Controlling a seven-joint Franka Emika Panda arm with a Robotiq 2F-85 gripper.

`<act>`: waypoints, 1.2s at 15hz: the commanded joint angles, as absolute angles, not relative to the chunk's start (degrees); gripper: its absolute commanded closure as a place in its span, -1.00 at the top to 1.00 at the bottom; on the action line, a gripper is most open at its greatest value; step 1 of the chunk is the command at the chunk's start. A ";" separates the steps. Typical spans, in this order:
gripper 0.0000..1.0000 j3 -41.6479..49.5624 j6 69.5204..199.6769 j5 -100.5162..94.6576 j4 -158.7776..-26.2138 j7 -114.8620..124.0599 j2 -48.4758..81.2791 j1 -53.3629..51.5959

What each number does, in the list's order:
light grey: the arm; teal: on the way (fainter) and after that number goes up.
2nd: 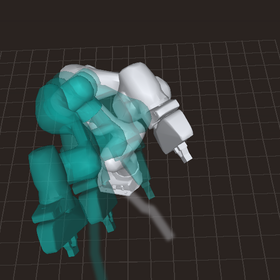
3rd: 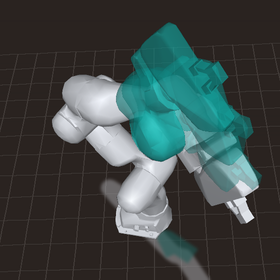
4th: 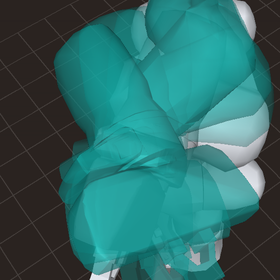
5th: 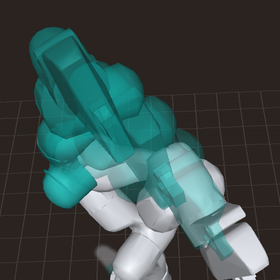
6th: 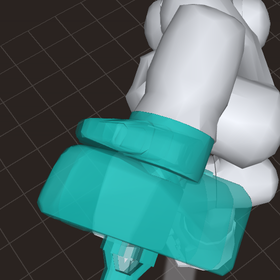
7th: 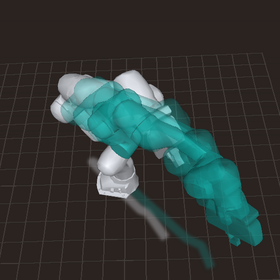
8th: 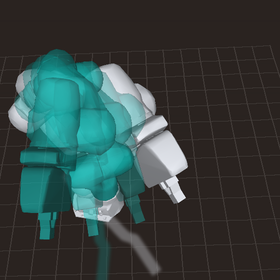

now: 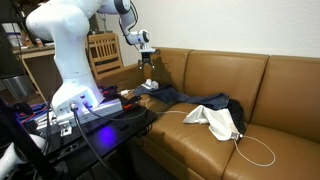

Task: Take the white socks from the seat of the chair and place them on the back of the chair

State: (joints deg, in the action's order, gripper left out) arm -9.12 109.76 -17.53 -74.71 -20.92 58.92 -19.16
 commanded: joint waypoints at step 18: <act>1.00 -10.14 123.04 -15.41 -46.20 -37.92 86.15 -19.14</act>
